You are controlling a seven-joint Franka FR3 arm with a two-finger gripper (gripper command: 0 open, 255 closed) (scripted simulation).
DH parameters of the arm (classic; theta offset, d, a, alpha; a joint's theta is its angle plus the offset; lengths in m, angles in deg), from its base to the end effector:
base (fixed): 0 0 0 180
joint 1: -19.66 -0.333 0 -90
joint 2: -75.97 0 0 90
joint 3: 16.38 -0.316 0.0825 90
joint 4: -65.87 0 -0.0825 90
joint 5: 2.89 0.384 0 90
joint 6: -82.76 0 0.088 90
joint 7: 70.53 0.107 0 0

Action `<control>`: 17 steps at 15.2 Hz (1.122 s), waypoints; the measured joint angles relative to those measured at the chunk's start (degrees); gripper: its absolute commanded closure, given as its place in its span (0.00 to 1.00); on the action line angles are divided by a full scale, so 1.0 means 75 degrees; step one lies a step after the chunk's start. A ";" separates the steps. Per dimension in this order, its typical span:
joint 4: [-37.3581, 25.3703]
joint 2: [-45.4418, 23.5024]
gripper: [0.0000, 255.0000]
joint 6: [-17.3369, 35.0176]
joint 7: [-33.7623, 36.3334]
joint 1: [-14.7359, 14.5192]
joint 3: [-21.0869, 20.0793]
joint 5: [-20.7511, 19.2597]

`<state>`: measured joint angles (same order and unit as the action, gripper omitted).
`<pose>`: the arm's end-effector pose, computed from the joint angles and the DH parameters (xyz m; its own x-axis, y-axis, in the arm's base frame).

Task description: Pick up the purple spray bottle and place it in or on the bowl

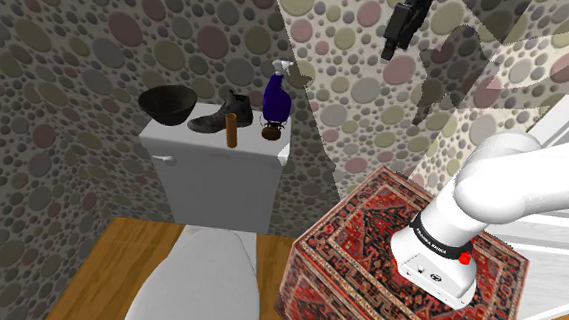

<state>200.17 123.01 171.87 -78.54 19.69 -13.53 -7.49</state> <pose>0.2953 -0.0288 0.6051 0.9944 0.1027 0.0252 0.1014 -0.9937 0.0478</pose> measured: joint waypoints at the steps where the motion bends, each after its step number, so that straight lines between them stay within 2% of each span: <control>1: 0.0000 0.0000 0.00 0.0000 0.0000 0.0000 0.0000 0.0000; 3: 0.0267 -0.0049 0.00 0.0428 -0.0162 -0.0025 0.0093 -0.0087; 9: 0.1226 -0.0572 0.00 0.2554 -0.0858 -0.0156 0.0499 -0.0432; 17: 0.1774 -0.2106 0.00 0.5549 -0.1843 -0.0403 0.1132 -0.0746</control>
<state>213.47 107.22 213.48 -92.37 16.66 -5.04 -13.08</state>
